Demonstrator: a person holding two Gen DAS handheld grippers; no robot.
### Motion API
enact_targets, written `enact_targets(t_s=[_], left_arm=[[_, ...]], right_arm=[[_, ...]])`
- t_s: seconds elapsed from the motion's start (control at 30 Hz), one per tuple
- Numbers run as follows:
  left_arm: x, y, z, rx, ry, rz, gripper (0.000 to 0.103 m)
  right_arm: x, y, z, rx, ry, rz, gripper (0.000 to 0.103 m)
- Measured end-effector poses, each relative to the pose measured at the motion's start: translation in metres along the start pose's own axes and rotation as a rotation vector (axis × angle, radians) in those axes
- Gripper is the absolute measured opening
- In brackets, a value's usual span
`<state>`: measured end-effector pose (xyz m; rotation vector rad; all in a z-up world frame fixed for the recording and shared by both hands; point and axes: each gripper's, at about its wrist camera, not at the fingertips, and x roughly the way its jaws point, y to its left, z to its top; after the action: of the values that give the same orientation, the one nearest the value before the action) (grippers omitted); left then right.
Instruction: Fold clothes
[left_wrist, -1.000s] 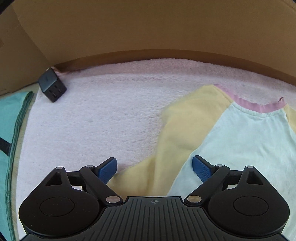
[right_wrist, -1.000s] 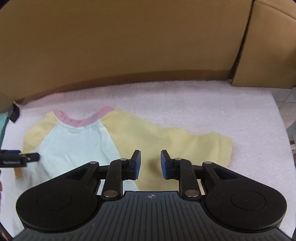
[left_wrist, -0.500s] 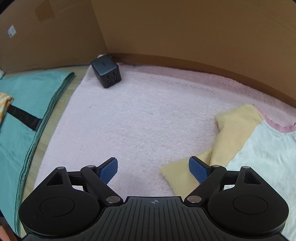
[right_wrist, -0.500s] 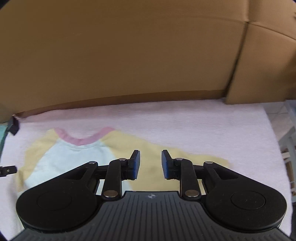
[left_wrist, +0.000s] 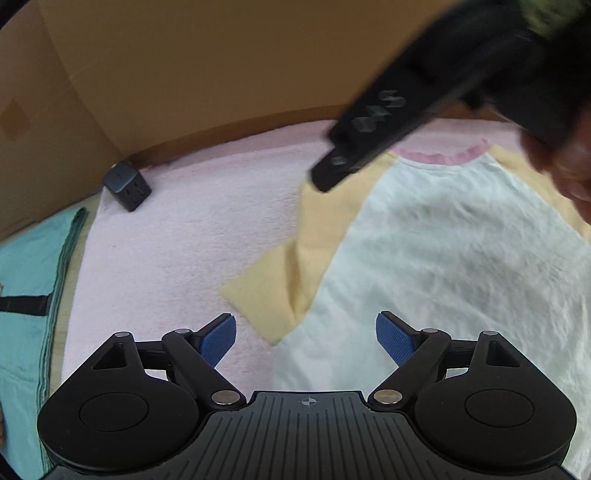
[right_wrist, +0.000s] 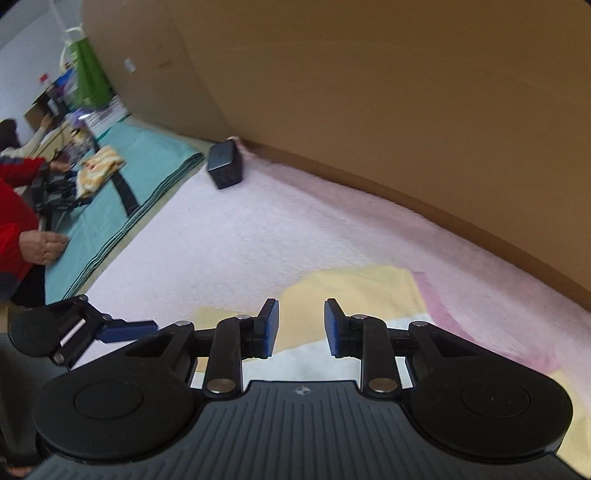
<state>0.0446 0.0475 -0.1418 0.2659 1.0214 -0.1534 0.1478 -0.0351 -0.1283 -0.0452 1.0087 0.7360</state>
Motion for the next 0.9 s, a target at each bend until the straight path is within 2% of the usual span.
enact_targets(t_s=[0.13,0.23,0.37,0.43,0.53,0.77,0.9], left_arm=[[0.009,-0.023,-0.004,0.101,-0.011,-0.013,0.091],[0.022,-0.030,-0.006,0.131,0.025,-0.014,0.092],[0.028,-0.030,-0.008,0.121,0.046,-0.013,0.094],[0.030,-0.028,-0.008,0.111,0.053,-0.018,0.096],[0.033,-0.021,-0.006,0.076,0.073,-0.030,0.099],[0.036,-0.019,-0.003,0.064,0.083,-0.026,0.103],[0.035,-0.025,-0.004,0.094,0.072,-0.003,0.103]], right_arm=[[0.016,0.018,0.014,-0.121,0.068,0.013,0.031],[0.026,0.032,0.023,-0.215,0.117,0.016,0.031],[0.045,0.032,0.036,-0.250,0.107,-0.069,0.032],[0.056,0.026,0.037,-0.265,0.139,-0.117,0.033],[0.060,0.016,0.028,-0.288,0.191,-0.170,0.033],[0.026,-0.010,-0.015,-0.253,0.209,-0.193,0.033],[0.018,-0.014,-0.025,-0.239,0.233,-0.181,0.033]])
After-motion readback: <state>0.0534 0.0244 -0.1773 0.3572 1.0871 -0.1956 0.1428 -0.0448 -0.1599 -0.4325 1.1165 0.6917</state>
